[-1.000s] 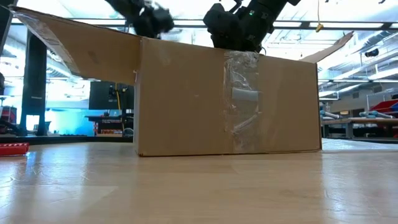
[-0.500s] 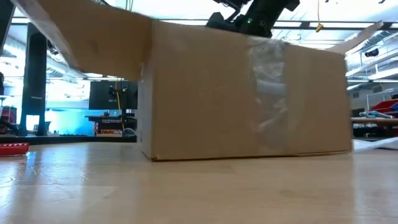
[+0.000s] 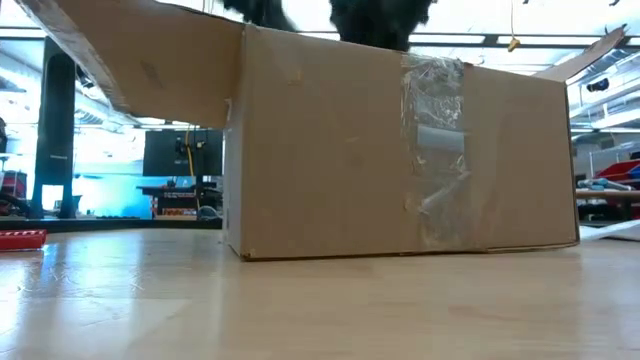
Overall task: Unpack boxes
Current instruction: Open the cardboard box using the cutter
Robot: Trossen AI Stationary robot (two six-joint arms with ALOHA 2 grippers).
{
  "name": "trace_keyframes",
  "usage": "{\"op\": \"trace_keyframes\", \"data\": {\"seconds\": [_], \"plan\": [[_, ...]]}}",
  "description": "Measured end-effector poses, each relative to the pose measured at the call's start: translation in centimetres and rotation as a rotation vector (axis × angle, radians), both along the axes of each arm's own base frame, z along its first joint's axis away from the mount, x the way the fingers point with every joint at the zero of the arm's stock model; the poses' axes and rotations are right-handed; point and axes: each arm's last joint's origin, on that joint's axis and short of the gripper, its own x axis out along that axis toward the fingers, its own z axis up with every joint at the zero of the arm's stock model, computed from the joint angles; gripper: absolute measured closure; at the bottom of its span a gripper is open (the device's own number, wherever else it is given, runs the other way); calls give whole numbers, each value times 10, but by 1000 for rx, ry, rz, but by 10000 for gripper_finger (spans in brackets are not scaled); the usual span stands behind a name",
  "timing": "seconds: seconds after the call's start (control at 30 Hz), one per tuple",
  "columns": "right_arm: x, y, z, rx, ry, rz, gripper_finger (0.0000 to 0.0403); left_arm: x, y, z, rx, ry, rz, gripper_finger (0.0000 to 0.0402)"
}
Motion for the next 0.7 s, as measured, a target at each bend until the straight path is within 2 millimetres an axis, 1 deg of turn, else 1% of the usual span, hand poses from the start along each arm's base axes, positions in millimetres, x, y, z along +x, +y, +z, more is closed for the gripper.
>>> {"op": "trace_keyframes", "data": {"seconds": [0.07, 0.13, 0.23, 0.3, 0.37, 0.47, 0.6, 0.7], "plan": [[-5, 5, 21, -17, -18, 31, 174, 4, -20, 15, 16, -27, -68, 337], [-14, 12, 40, -41, -24, 58, 174, 13, -40, 22, 24, -43, -142, 337], [-29, 24, 61, -65, -49, 91, 174, 28, -70, 21, 15, -37, -250, 337], [-40, 33, 73, -61, -79, 113, 174, 38, -88, 15, 19, -16, -304, 337], [-51, 46, 81, -43, -104, 142, 174, 46, -103, 1, 28, 44, -329, 337], [-65, 68, 88, -10, -117, 181, 174, 56, -117, -25, 14, 142, -343, 337], [-79, 97, 86, -37, -88, 195, 174, 64, -132, -65, -25, 248, -392, 337], [-85, 116, 77, -81, -50, 190, 174, 68, -139, -98, -42, 306, -419, 337]]}}
